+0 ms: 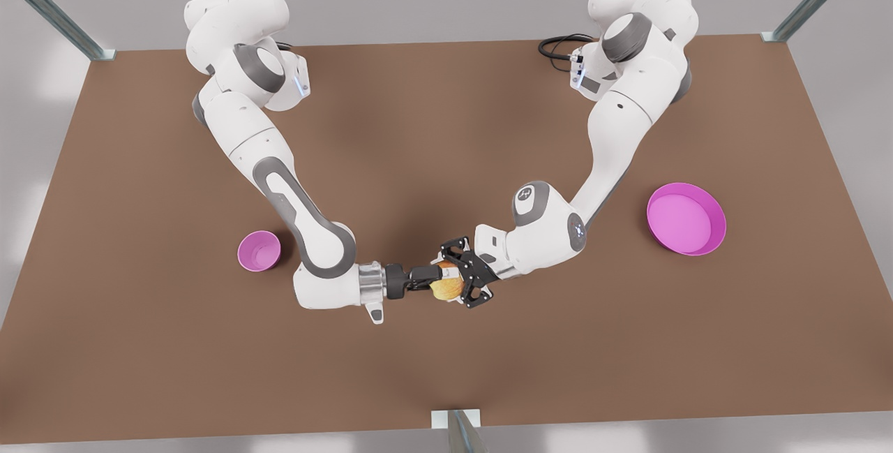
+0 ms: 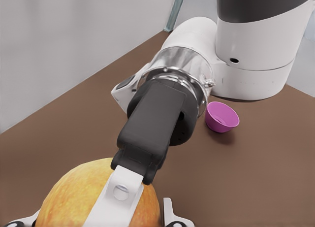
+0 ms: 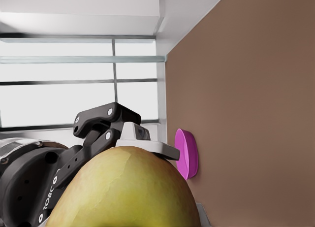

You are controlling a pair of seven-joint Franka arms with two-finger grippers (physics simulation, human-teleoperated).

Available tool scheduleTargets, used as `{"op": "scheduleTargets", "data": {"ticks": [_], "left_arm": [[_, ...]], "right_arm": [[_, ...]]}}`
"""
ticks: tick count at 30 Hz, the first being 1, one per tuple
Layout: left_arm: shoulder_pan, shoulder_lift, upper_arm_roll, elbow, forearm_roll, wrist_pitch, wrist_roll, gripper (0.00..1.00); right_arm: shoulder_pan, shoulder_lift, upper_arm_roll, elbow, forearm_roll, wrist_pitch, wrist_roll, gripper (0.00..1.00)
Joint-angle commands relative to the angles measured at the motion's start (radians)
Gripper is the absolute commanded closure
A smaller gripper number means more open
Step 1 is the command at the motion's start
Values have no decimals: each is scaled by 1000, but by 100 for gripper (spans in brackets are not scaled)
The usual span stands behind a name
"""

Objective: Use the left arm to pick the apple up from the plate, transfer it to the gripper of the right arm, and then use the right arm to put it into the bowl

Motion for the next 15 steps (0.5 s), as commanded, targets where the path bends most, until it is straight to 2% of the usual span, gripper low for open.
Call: {"op": "scheduleTargets", "data": {"ticks": [1,15], "left_arm": [[0,-3,0,0,-1,4,24,0],[30,-13,-25,-20,-6,-4,13,0]], "right_arm": [[0,-2,1,0,-6,-1,0,19],[0,-2,1,0,-6,-1,0,18]]}}
